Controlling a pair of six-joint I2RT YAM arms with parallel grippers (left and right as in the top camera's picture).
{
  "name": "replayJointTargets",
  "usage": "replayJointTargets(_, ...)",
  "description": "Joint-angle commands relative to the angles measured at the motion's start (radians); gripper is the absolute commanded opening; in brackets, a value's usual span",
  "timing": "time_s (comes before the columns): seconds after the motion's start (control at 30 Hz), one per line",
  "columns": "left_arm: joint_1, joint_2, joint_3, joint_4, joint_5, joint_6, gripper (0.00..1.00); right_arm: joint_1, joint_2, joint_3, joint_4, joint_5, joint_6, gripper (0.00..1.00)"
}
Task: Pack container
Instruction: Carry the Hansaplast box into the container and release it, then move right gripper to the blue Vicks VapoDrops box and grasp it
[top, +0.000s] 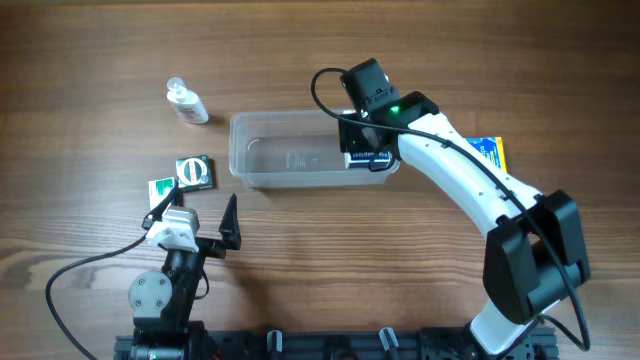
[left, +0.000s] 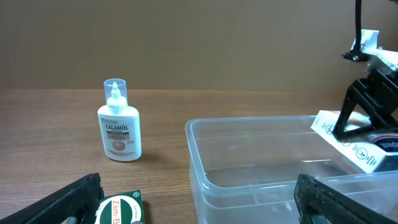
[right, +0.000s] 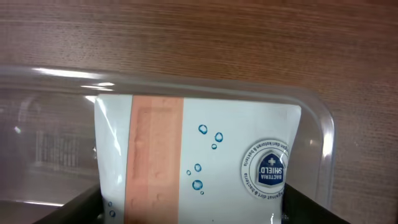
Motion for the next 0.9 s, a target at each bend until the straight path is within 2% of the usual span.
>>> replayJointTargets(0.0,-0.006,-0.005,-0.006,-0.001,0.008,0.014,1.00,0.003,0.018,0.019,0.009,0.026,0.001,0.74)
replayJointTargets(0.07,-0.006,-0.005,-0.006,-0.001,0.009,0.014,1.00,0.003,0.018,0.019,0.011,0.026,-0.010,0.75)
replayJointTargets(0.17,-0.006,-0.005,-0.006,-0.001,0.008,0.014,1.00,0.003,0.018,0.019,0.008,0.026,-0.012,0.82)
replayJointTargets(0.33,-0.006,-0.005,-0.006,-0.001,0.008,0.014,1.00,0.003,0.018,0.019,0.004,0.025,-0.012,0.89)
replayJointTargets(0.47,-0.006,-0.005,-0.006,-0.001,0.008,0.014,1.00,0.003,0.016,0.031,0.004,0.025,-0.039,0.86)
replayJointTargets(0.67,-0.006,-0.005,-0.006,-0.001,0.009,0.014,1.00,-0.010,-0.050,0.161,-0.128,0.050,-0.042,0.86)
replayJointTargets(0.87,-0.006,-0.005,-0.006,-0.001,0.009,0.014,1.00,-0.164,-0.180,0.195,-0.262,0.051,-0.063,0.87)
